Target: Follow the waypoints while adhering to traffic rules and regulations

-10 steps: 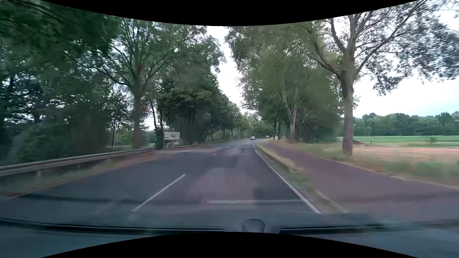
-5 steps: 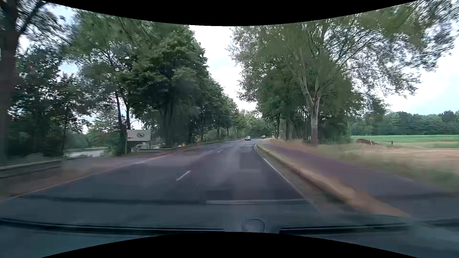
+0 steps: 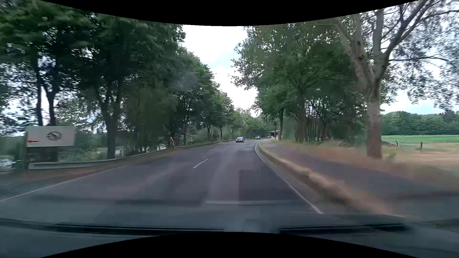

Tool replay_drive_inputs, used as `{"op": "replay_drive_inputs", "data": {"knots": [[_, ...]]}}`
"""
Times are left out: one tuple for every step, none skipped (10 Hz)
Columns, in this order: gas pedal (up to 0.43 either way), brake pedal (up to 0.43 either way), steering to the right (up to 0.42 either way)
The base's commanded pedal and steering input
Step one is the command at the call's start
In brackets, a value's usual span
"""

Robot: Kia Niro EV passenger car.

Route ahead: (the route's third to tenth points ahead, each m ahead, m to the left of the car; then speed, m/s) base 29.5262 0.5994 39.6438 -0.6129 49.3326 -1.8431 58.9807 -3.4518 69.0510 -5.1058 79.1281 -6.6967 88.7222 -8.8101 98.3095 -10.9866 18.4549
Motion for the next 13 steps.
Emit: {"op": "replay_drive_inputs", "data": {"knots": [[0.189,0.000,0.014],[0.189,0.000,0.014],[0.189,0.000,0.012],[0.189,0.000,0.012],[0.189,0.000,0.011],[0.189,0.000,0.011],[0.189,0.000,0.011],[0.189,0.000,0.011],[0.189,0.000,0.011],[0.189,0.000,0.012],[0.189,0.000,0.012],[0.189,0.000,0.013],[0.189,0.000,0.012]]}}
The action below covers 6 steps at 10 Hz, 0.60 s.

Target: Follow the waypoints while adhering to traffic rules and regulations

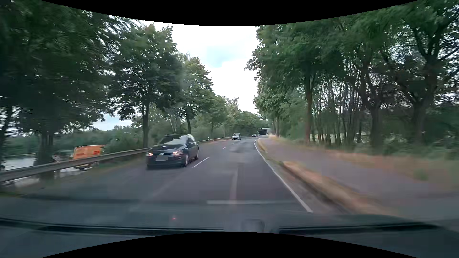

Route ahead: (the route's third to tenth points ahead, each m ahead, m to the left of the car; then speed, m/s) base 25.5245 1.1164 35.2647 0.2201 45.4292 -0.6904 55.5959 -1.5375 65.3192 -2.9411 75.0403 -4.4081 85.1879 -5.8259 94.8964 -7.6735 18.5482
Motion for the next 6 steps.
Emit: {"op": "replay_drive_inputs", "data": {"knots": [[0.189,0.000,0.013],[0.189,0.000,0.013],[0.189,0.000,0.013],[0.189,0.000,0.013],[0.189,0.000,0.012],[0.177,0.000,0.012]]}}
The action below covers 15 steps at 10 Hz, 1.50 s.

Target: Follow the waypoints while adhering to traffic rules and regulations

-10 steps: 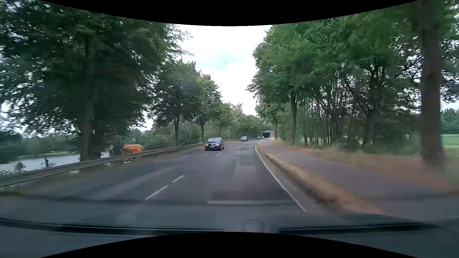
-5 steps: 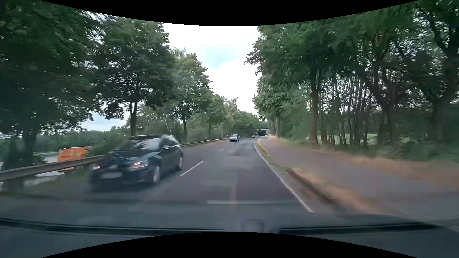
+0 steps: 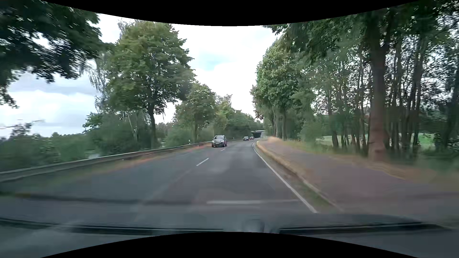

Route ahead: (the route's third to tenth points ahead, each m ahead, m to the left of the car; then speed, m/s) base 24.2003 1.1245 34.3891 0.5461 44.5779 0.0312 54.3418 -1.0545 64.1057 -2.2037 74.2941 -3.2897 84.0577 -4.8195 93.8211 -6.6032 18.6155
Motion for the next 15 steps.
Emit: {"op": "replay_drive_inputs", "data": {"knots": [[0.169,0.000,0.012],[0.169,0.000,0.012],[0.169,0.000,0.012],[0.169,0.000,0.012],[0.169,0.000,0.011],[0.169,0.000,0.010],[0.177,0.000,0.008],[0.177,0.000,0.006],[0.177,0.000,0.005],[0.189,0.000,0.005],[0.189,0.000,0.006],[0.189,0.000,0.008],[0.189,0.000,0.009],[0.189,0.000,0.011],[0.189,0.000,0.012]]}}
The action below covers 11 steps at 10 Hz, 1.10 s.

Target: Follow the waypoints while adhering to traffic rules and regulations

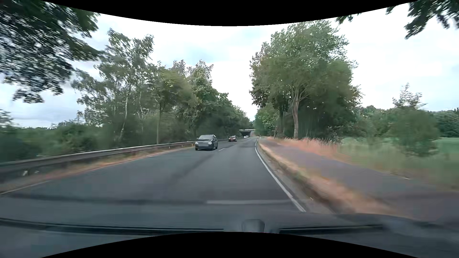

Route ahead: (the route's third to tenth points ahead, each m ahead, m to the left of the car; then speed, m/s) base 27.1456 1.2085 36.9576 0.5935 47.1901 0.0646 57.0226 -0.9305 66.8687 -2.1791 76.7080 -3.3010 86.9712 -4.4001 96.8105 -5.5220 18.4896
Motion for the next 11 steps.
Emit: {"op": "replay_drive_inputs", "data": {"knots": [[0.189,0.000,0.012],[0.189,0.000,0.013],[0.189,0.000,0.014],[0.189,0.000,0.015],[0.189,0.000,0.016],[0.189,0.000,0.015],[0.189,0.000,0.015],[0.189,0.000,0.015],[0.189,0.000,0.015],[0.189,0.000,0.015],[0.189,0.000,0.013]]}}
